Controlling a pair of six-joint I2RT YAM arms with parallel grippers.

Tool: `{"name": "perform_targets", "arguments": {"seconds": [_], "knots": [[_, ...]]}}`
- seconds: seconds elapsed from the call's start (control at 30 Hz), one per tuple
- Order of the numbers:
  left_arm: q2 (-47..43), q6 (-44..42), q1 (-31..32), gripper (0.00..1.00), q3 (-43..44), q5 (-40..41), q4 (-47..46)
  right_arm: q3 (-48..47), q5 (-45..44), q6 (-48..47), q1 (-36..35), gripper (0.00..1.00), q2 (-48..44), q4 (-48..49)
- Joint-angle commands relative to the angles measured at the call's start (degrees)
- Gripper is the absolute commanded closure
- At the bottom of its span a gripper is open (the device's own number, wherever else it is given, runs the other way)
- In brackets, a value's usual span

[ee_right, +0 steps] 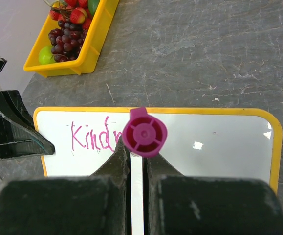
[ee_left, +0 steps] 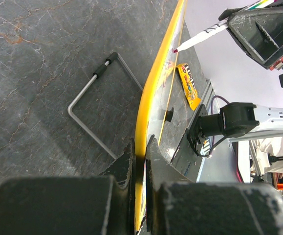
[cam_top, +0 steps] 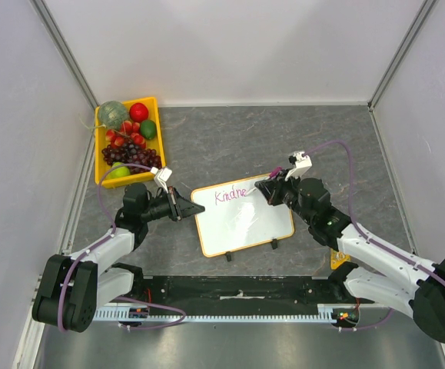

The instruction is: Write a sentence on the whiteboard

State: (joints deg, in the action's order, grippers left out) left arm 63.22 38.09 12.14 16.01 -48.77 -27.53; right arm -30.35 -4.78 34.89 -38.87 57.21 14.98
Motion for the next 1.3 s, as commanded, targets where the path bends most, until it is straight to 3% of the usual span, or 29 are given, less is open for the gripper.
{"name": "perform_targets", "arguments": {"seconds": [0.0,1.27], "knots": [[0.59,-5.13,0.16,0.98,-1.24,4.74,5.12,0.55,-1.2,-0.97,0.2,1.0,-1.4,-0.83],[0.06,-4.95,0.08,0.98,-1.33,4.65,5.03,-6.39,-6.74,-1.41,0.9,1.0,-0.61,-2.68]]}}
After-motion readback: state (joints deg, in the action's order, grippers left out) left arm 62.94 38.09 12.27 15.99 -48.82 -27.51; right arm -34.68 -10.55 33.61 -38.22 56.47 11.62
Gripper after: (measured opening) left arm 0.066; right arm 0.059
